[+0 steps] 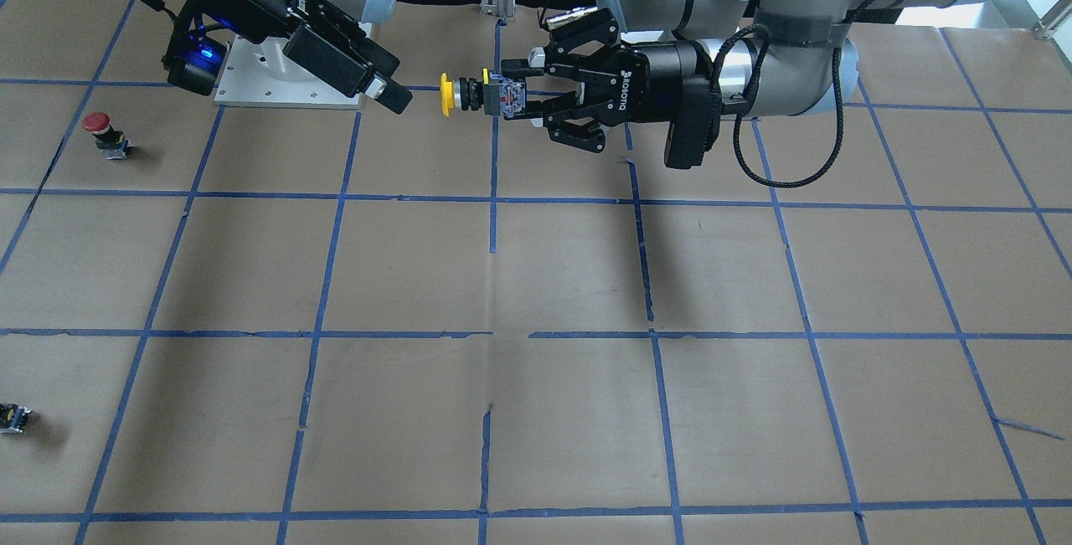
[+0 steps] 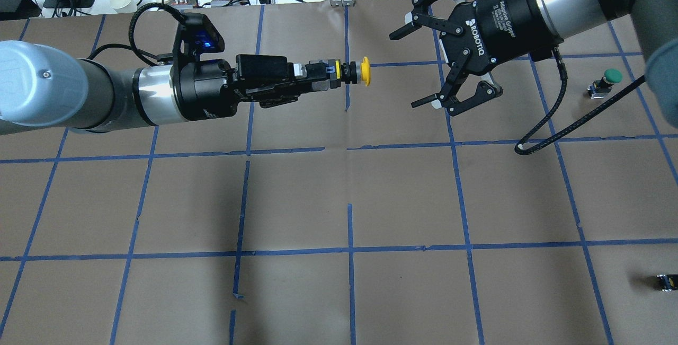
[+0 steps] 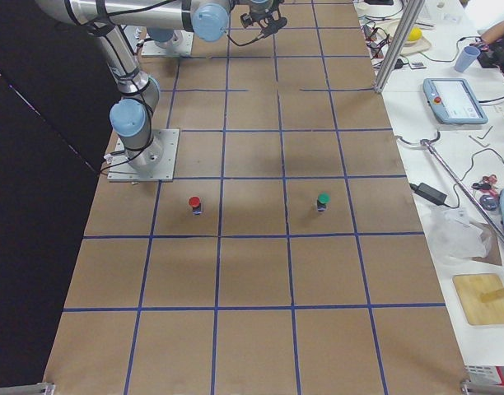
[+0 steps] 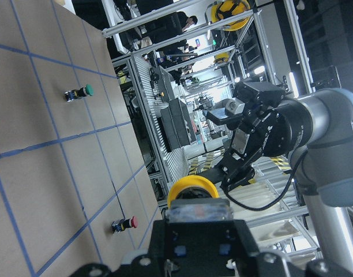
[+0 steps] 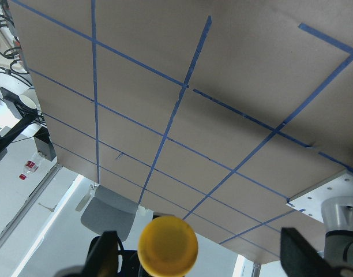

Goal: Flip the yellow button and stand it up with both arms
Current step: 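Close the right gripper on the yellow cap while the left gripper holds the body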

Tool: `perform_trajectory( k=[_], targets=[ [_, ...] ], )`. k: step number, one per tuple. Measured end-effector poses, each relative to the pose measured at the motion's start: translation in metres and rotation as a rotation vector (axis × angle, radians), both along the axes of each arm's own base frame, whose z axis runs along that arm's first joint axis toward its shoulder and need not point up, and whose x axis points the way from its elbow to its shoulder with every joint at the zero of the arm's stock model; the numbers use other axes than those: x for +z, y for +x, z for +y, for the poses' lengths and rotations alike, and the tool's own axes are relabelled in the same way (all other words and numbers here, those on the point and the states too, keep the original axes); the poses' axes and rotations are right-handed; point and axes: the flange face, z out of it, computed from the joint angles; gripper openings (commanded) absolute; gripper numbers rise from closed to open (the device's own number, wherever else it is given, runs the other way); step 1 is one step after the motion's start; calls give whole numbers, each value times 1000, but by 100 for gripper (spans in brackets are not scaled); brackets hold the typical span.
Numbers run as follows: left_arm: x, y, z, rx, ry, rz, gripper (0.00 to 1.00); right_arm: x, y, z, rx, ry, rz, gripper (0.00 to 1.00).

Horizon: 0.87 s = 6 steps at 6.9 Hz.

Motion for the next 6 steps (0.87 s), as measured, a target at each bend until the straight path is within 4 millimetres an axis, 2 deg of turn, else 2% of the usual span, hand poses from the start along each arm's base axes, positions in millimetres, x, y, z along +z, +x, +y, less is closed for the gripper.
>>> perform_trajectory(
  k=[4, 6],
  targets=[
    [0, -6, 1, 18, -4, 15, 3, 6, 7, -6, -25, 18, -129, 100],
    [0, -7, 1, 19, -5, 16, 3, -3, 8, -16, -26, 30, -157, 100]
  ],
)
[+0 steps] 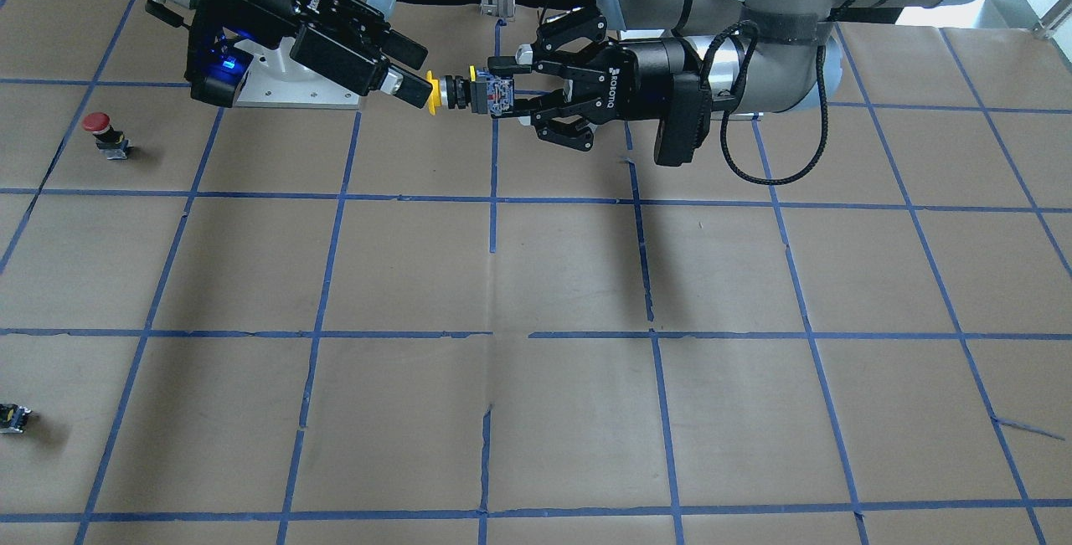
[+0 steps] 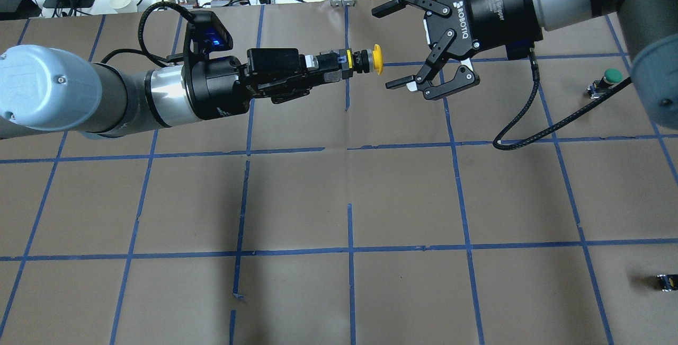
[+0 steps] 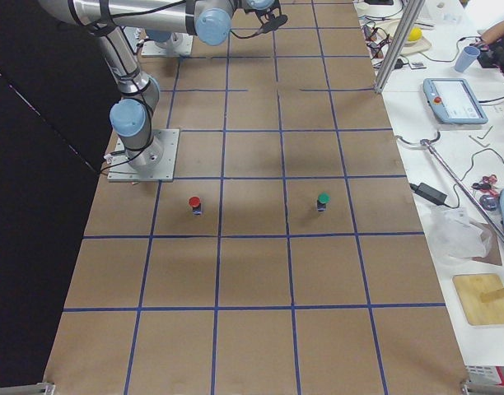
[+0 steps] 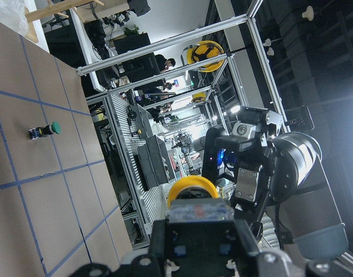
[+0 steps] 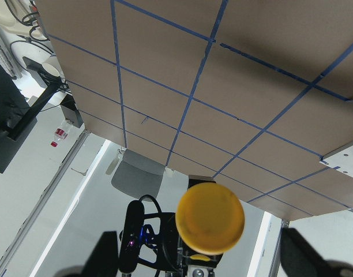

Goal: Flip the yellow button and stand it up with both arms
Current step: 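Close the right gripper on the yellow cap while the left gripper holds the body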

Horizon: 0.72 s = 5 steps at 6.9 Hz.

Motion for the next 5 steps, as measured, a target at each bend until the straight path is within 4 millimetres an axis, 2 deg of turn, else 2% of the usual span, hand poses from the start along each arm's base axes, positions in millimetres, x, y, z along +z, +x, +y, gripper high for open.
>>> perform_trajectory(
  k=[1, 3, 4, 5],
  targets=[
    [0, 0, 0, 0, 0, 0, 3, -6, 0, -3, 0, 15, -2, 97],
    [1, 0, 2, 1, 0, 1, 3, -13, 0, -3, -3, 41, -5, 79],
    [1, 0, 3, 1, 0, 0, 3, -13, 0, -3, -7, 48, -6, 57],
    [1, 0, 3, 0, -1, 0, 3, -13, 0, -3, -10, 50, -7, 48]
  ],
)
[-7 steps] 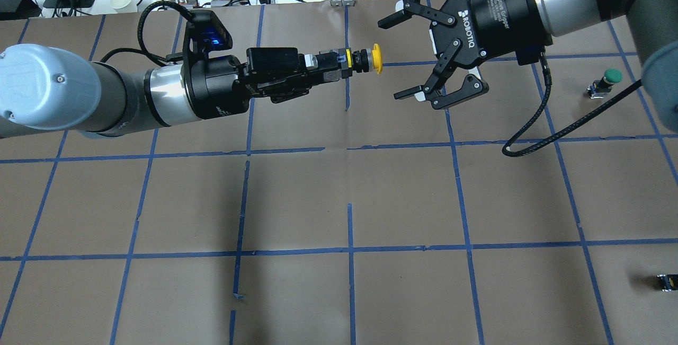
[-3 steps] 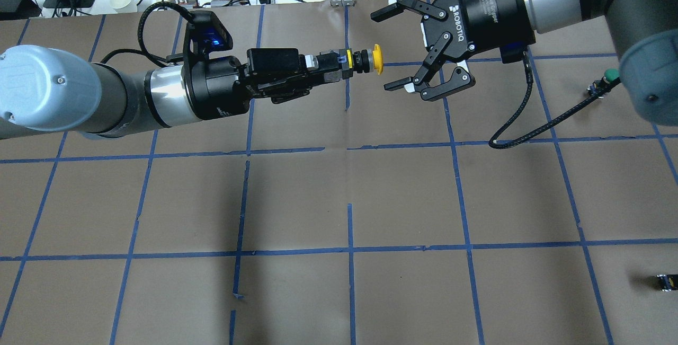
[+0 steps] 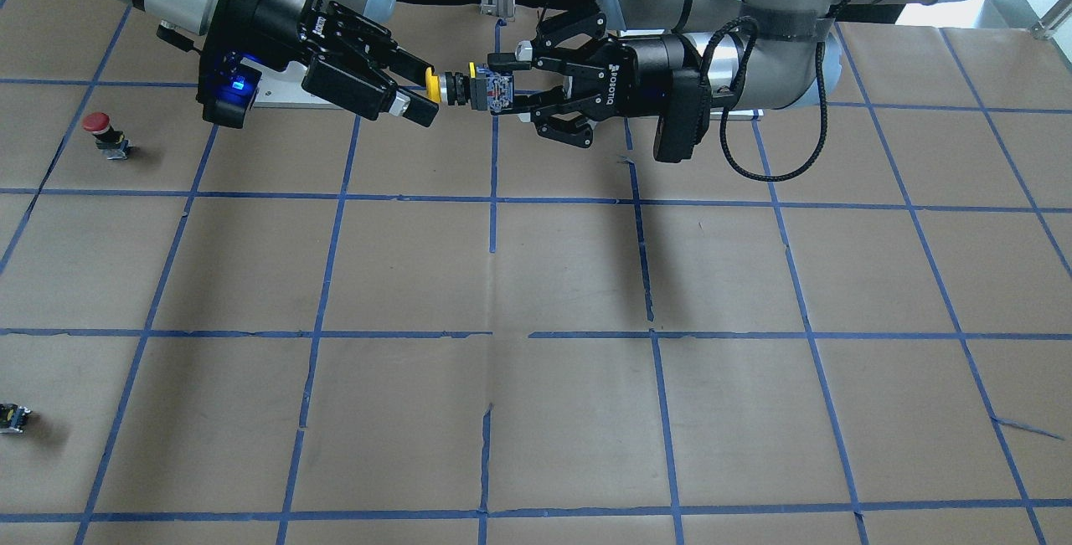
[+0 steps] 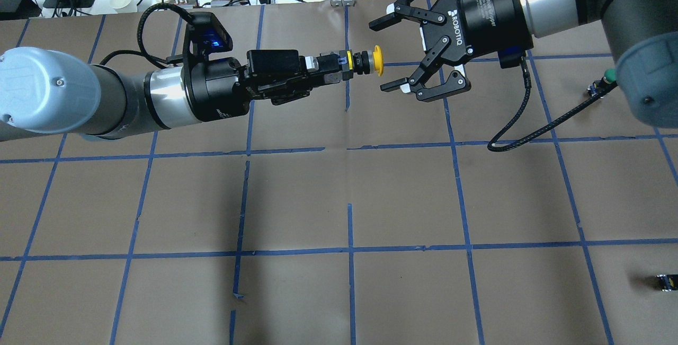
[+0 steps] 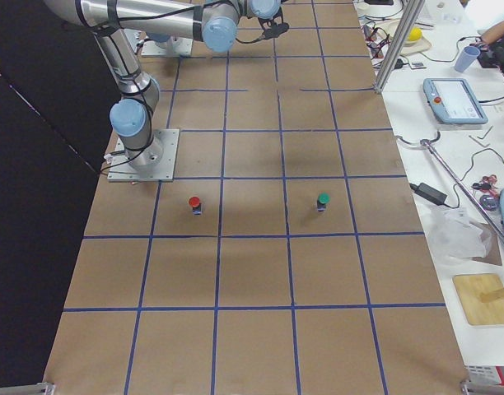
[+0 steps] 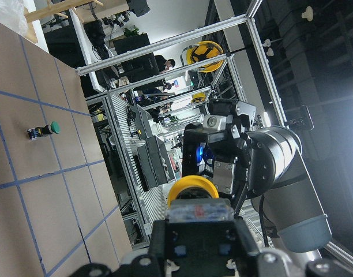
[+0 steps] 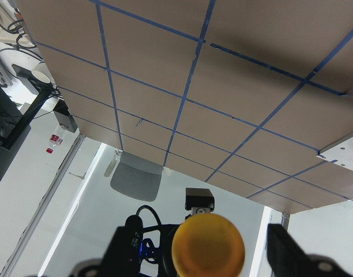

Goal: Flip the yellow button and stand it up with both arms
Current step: 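Close the right gripper on the yellow cap while the left gripper holds the body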

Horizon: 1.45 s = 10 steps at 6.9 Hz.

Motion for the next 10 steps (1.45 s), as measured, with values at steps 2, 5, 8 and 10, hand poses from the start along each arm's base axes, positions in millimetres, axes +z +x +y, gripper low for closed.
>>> perform_trajectory(
  k=[2, 5, 8, 10],
  targets=[
    [1, 0, 0, 0, -3, 0, 3, 0, 0, 1, 0, -1, 2, 23],
    [2, 1, 0, 2, 1, 1, 100, 0, 0, 0, 3, -3, 3, 19],
    [3, 2, -1, 3, 19, 2, 100, 0, -3, -1, -3, -4, 9, 16],
    [9, 13, -6, -23, 1, -24, 100, -1, -34, -9, -43, -34, 82, 16]
  ],
)
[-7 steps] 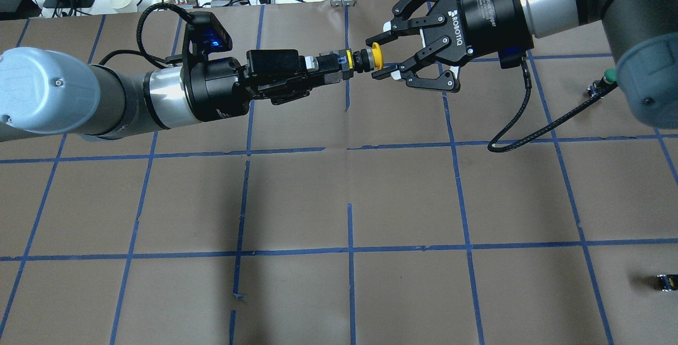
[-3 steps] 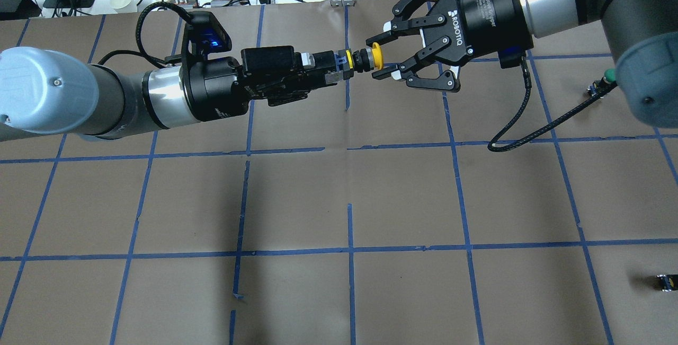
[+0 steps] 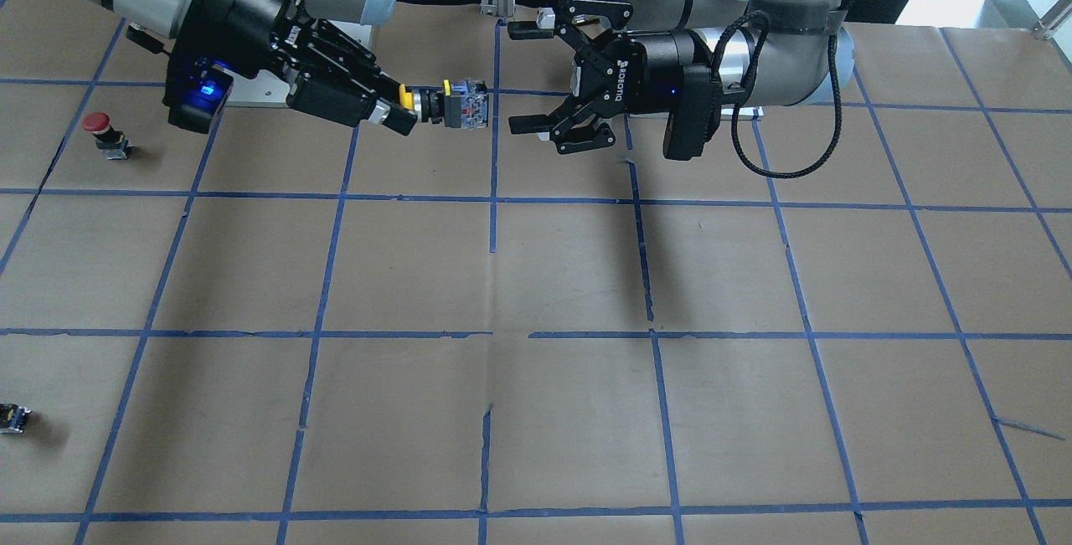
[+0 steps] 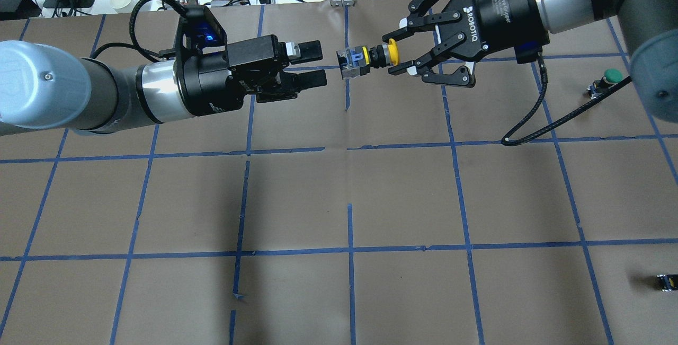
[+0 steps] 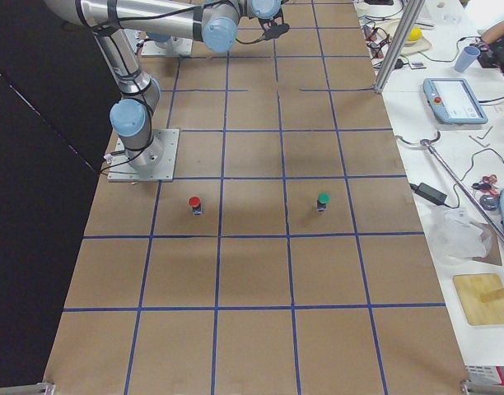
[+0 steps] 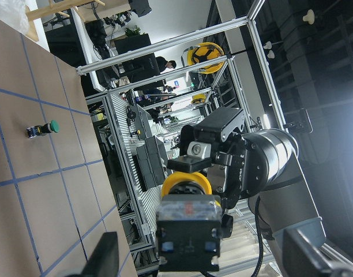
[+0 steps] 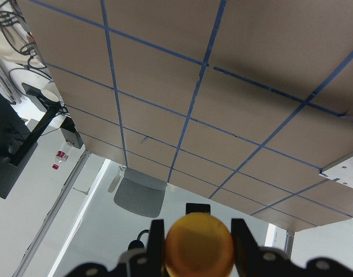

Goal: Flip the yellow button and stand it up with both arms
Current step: 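Close the right gripper on the yellow cap while the left gripper holds the body, then carry the button away with the right gripper while the left gripper opens and withdraws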

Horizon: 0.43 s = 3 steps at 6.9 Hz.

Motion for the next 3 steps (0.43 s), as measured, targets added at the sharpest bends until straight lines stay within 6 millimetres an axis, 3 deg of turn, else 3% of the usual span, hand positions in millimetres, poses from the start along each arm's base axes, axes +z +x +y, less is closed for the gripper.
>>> perform_trajectory(
  k=[1, 3],
  targets=[
    [-5, 16, -3, -46, -2, -44, 100, -2, -22, -3, -2, -41, 72, 16],
    [-30, 72, -7, -161, 14, -167, 100, -17, -53, -3, 128, -159, 304, 16]
  ],
)
